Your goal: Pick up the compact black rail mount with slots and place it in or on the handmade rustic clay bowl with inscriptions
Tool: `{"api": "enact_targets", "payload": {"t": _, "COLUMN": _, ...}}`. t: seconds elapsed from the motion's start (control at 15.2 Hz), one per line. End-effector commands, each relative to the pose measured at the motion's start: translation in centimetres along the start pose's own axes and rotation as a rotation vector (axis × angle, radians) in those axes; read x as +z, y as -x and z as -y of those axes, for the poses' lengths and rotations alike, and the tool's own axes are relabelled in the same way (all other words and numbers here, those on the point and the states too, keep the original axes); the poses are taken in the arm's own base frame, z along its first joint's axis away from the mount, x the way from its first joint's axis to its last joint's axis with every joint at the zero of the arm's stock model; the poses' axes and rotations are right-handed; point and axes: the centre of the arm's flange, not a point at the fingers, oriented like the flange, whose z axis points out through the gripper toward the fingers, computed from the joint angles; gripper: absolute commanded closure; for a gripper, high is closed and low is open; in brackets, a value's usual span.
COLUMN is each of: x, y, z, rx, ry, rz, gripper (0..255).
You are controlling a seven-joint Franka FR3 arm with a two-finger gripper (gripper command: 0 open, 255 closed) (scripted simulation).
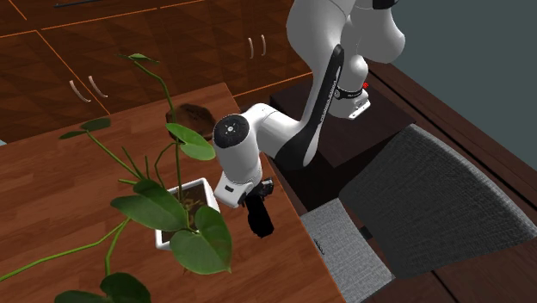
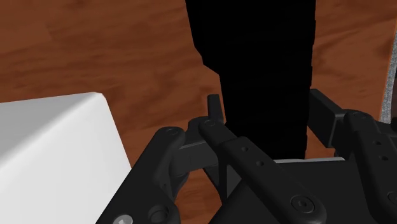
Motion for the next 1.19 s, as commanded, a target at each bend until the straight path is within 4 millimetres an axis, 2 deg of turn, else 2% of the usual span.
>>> {"api": "enact_targets", "payload": {"t": 0.0, "x": -1.1, "y": 0.0, "z": 0.0, "rx": 0.001, "ry": 0.002, "rz": -0.002, "gripper": 255}}
{"api": "enact_targets", "payload": {"t": 1.12, "x": -10.1, "y": -0.2, "z": 0.5, "rx": 0.001, "ry": 0.002, "rz": -0.002, "gripper": 255}}
